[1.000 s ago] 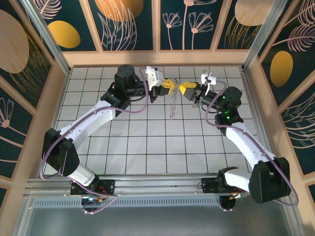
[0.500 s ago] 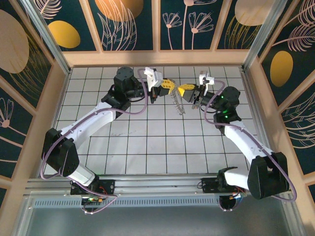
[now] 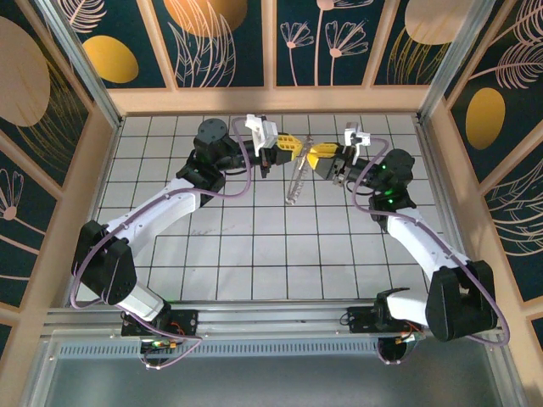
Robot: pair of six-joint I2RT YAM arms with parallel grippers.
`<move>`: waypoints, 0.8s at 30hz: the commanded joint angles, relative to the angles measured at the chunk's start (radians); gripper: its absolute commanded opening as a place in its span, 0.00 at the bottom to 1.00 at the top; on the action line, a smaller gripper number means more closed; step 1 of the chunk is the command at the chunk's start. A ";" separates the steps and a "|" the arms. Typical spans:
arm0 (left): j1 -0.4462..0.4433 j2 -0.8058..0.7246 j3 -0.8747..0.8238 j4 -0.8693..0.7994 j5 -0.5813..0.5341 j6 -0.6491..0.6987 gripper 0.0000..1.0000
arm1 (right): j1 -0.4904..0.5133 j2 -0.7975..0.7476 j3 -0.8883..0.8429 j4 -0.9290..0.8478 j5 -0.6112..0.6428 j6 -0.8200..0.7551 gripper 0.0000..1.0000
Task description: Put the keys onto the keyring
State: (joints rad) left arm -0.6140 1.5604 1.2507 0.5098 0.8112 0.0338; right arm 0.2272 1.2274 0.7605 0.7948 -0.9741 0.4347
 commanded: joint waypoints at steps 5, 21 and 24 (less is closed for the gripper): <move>-0.008 0.019 -0.004 0.175 0.014 -0.099 0.00 | -0.072 -0.093 -0.026 0.007 0.021 0.045 0.35; -0.006 0.122 -0.013 0.395 0.069 -0.418 0.00 | -0.084 -0.101 -0.014 0.125 0.135 0.234 0.44; -0.007 0.129 -0.025 0.426 0.063 -0.455 0.00 | -0.085 -0.075 -0.003 0.165 0.133 0.272 0.50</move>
State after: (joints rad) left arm -0.6155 1.6833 1.2366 0.8139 0.8566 -0.3332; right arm 0.1493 1.1355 0.7403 0.8600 -0.8536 0.6453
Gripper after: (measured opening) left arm 0.050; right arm 0.484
